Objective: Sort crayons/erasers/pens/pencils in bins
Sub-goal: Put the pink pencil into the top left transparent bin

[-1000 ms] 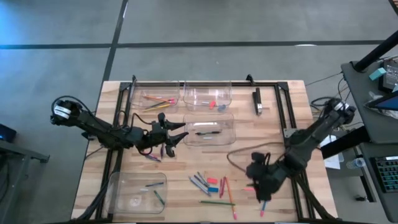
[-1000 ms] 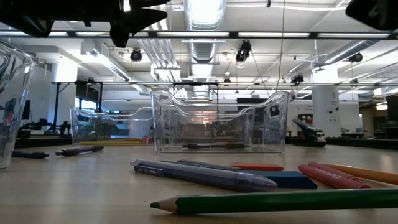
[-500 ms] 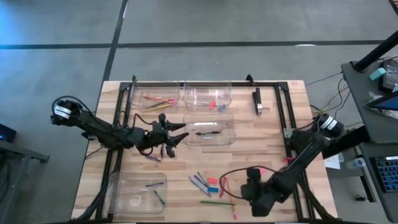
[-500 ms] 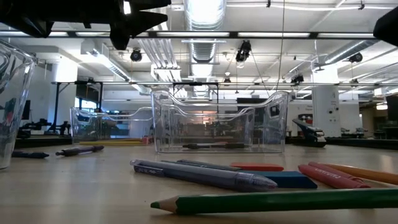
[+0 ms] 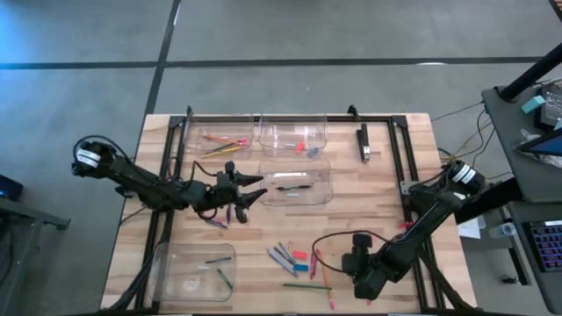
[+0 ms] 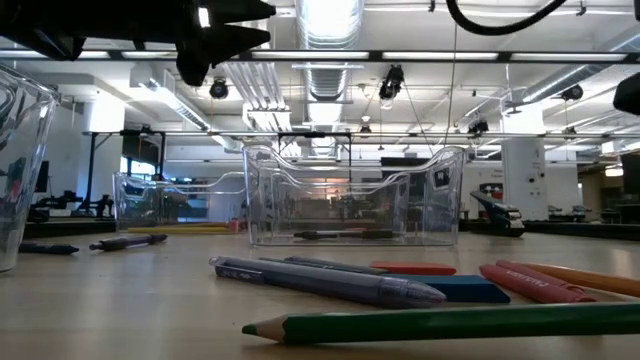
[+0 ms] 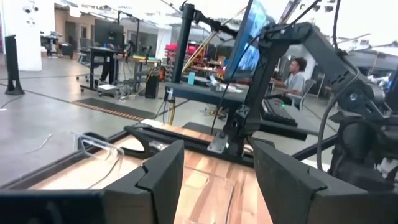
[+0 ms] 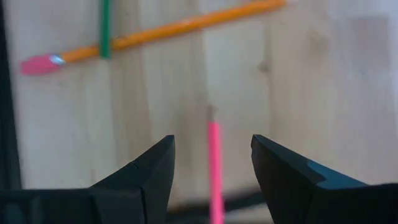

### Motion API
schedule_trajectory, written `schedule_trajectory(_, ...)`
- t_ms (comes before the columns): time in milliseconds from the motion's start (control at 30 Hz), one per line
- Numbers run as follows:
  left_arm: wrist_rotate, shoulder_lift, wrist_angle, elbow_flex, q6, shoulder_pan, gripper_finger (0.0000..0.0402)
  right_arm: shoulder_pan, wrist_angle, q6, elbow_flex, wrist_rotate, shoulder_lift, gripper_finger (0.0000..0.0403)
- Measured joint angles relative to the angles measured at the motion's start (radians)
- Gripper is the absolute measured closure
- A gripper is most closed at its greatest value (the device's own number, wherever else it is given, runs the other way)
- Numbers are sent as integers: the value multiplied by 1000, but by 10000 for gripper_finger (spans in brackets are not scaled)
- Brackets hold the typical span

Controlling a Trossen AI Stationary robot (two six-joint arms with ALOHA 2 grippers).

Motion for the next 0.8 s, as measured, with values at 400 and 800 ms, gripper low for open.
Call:
schedule_trajectory(400,0,0,-8,0,-3,0,223,0,110,6,-91,-1,47,203)
schedule_trajectory(800,1,0,-8,0,-4,0,223,0,119,-2,-103,-2,48,329)
